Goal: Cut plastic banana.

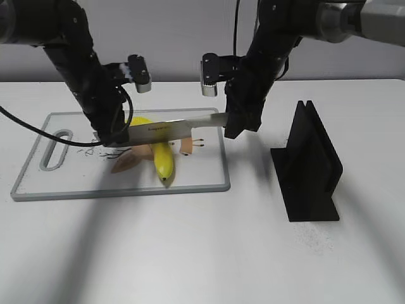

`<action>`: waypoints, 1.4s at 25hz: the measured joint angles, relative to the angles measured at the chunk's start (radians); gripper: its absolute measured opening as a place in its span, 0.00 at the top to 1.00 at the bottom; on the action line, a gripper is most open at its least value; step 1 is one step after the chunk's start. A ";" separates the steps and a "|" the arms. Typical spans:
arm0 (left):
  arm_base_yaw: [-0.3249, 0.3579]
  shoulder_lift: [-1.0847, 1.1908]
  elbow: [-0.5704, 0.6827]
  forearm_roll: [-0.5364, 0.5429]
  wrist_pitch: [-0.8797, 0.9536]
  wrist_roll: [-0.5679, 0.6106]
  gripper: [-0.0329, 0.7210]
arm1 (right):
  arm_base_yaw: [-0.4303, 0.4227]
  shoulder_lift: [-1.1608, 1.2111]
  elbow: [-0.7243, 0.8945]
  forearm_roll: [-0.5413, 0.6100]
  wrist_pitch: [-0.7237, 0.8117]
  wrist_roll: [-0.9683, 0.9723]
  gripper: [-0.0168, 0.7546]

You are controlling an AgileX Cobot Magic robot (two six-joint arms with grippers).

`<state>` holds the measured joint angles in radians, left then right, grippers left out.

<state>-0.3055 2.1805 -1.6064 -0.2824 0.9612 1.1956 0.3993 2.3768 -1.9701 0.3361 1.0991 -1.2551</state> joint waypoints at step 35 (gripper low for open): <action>0.004 -0.218 -0.181 -0.054 0.259 0.021 0.51 | 0.007 -0.187 -0.051 -0.024 0.116 0.027 0.73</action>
<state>-0.3013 1.9627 -1.7869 -0.3369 1.2204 1.2165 0.4066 2.1902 -2.0215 0.3124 1.2149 -1.2285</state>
